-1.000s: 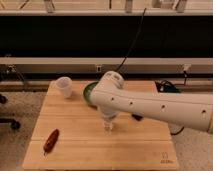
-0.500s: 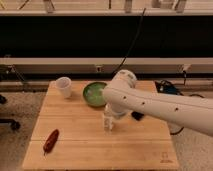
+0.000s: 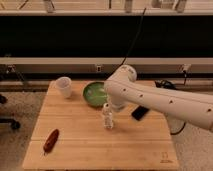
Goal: Knock the bottle over
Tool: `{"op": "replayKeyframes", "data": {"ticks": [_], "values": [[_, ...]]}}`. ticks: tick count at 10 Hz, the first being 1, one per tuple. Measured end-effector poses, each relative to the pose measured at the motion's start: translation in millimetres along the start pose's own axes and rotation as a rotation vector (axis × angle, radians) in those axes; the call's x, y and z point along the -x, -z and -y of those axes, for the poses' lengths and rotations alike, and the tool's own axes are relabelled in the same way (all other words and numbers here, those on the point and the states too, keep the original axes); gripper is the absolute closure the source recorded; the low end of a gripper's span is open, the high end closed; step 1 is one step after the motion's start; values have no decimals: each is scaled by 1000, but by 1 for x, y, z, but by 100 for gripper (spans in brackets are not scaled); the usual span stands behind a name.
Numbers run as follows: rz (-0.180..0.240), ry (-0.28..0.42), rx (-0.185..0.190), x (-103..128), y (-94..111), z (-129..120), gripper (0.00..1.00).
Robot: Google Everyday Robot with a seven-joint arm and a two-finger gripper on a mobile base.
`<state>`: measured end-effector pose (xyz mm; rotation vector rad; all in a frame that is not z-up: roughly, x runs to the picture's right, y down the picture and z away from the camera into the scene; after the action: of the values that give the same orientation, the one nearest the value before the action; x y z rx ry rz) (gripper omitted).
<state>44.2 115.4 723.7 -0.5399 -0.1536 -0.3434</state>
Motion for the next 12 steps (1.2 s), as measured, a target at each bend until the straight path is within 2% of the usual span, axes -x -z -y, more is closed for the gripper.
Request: {"op": "replayKeyframes", "data": {"ticks": [3,6,12], "values": [[39,29,-4,16,-12,16,100],[91,78,-3,53,-25,36,100],[118,161,-16,93,-23,63,98]]}}
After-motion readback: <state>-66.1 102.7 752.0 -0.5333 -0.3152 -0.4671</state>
